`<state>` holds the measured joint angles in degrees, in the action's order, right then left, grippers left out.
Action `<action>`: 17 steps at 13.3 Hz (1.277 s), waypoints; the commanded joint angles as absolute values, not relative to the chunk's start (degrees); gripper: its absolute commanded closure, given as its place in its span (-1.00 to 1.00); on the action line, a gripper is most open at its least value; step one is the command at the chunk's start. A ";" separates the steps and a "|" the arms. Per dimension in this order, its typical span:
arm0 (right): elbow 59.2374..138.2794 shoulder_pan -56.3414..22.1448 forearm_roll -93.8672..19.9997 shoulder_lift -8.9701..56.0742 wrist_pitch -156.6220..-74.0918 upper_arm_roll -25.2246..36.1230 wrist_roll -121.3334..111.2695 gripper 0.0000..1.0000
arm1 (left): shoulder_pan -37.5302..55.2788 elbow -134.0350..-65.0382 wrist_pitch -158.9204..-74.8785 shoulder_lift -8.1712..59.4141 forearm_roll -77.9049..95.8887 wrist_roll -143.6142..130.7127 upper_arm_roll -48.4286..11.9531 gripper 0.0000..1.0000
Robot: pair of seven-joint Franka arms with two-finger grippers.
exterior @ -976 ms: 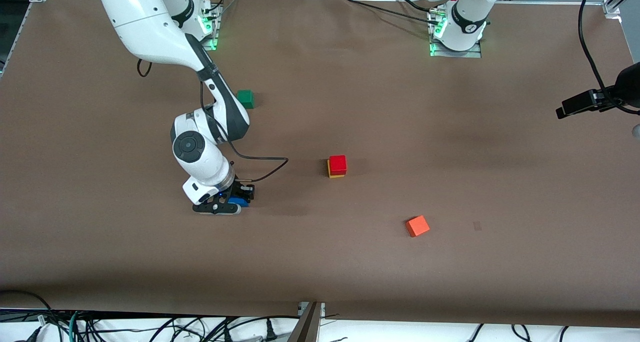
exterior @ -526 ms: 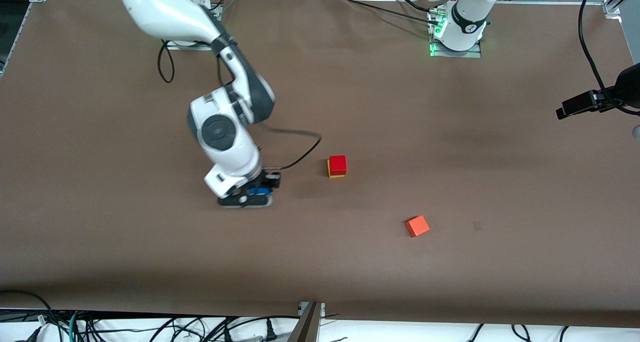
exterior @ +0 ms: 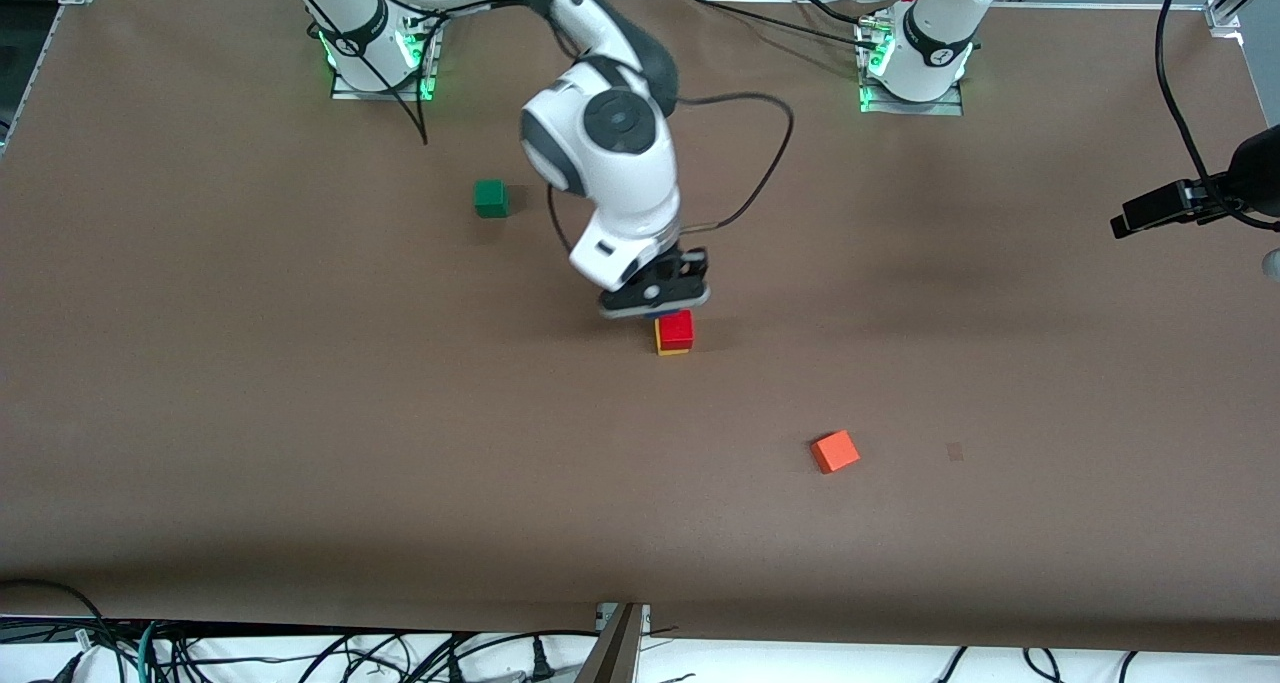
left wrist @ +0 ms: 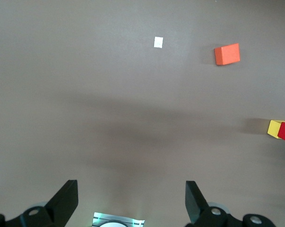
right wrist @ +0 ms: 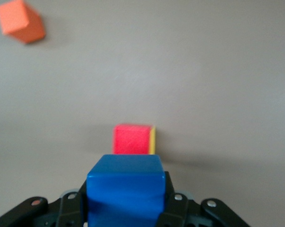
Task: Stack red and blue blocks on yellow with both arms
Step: 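Carry the blue cube with the right gripper over the red cube, then lower the blue cube onto the red cube with the right gripper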
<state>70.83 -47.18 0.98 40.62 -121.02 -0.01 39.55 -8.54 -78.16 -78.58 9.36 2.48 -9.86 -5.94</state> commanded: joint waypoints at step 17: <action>60.91 -47.11 4.66 52.12 -126.47 0.88 39.29 0.77 | -8.26 -77.96 -78.57 9.14 2.02 -9.05 -5.80 -1.00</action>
